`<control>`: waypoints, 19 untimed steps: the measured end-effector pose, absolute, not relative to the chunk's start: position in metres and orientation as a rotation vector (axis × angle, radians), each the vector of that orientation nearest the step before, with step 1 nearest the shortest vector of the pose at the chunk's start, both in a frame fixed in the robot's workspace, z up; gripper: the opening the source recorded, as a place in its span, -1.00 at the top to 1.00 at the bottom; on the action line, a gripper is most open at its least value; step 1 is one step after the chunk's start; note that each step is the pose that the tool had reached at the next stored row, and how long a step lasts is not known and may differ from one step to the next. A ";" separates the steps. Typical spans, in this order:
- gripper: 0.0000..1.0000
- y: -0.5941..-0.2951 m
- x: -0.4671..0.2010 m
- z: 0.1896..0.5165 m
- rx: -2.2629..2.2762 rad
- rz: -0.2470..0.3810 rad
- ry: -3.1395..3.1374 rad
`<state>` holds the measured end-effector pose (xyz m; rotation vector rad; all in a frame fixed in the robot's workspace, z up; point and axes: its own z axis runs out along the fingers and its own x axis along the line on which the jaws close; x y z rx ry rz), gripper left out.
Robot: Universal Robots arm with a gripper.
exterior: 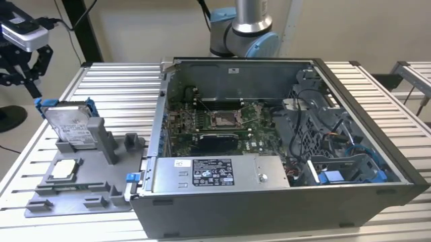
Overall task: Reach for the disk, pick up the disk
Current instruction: 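Pick up the disk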
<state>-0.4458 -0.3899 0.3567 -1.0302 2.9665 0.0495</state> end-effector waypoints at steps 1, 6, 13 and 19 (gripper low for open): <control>1.00 -0.390 -0.446 0.357 -1.055 0.049 2.958; 1.00 -0.390 -0.446 0.357 -1.182 0.047 2.907; 1.00 -0.390 -0.446 0.357 -1.349 0.037 2.818; 1.00 -0.390 -0.445 0.357 -1.462 0.034 2.755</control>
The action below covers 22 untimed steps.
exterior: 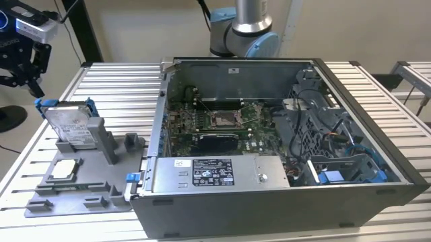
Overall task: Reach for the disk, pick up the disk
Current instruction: 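Pick up the disk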
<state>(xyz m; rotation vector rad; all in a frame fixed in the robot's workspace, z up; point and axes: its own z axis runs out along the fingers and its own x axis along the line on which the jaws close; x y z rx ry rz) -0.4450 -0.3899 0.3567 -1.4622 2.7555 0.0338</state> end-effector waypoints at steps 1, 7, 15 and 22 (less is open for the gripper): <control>1.00 -0.390 -0.444 0.357 -1.478 0.034 2.748; 1.00 -0.390 -0.440 0.357 -1.526 0.035 2.721; 1.00 -0.390 -0.437 0.357 -1.562 0.035 2.701; 1.00 -0.390 -0.437 0.357 -1.676 0.037 2.633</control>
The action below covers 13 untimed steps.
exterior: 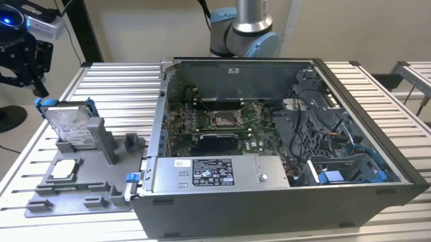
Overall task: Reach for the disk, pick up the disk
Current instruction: 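Pick up the disk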
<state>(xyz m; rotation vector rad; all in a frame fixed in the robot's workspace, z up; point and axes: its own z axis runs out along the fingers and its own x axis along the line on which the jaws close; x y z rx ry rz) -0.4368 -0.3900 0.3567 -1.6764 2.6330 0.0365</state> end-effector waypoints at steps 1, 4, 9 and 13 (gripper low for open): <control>1.00 -0.390 -0.437 0.357 -1.701 0.037 2.617; 1.00 -0.390 -0.437 0.356 -1.774 0.038 2.569; 1.00 -0.390 -0.437 0.355 -1.888 0.039 2.488; 1.00 -0.390 -0.437 0.354 -1.979 0.040 2.417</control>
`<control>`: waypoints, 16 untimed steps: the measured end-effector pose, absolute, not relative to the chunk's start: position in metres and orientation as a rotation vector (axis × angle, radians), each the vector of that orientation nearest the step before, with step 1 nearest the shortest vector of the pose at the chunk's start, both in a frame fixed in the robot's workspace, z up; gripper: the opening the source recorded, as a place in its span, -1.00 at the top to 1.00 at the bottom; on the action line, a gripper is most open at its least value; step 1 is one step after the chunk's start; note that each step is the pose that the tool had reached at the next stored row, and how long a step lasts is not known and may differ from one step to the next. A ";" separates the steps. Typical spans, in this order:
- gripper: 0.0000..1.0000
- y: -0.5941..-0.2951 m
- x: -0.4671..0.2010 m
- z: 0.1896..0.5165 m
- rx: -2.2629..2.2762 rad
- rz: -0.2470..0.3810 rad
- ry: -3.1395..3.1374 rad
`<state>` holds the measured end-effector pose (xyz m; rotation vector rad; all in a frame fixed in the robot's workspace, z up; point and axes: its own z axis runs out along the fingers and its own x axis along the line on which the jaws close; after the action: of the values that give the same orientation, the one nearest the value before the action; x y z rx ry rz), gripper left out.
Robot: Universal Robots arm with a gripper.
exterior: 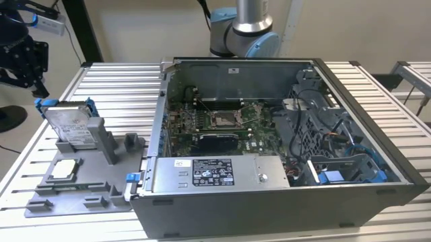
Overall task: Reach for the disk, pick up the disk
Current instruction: 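Pick up the disk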
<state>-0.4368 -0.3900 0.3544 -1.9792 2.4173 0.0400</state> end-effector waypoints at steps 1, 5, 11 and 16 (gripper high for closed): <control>1.00 -0.390 -0.437 0.354 -2.001 0.040 2.400; 1.00 -0.390 -0.437 0.353 -2.086 0.041 2.327; 1.00 -0.390 -0.436 0.353 -2.174 0.042 2.246; 1.00 -0.390 -0.436 0.353 -2.182 0.042 2.239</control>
<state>-0.4362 -0.3900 0.3527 -2.1822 2.2388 0.0422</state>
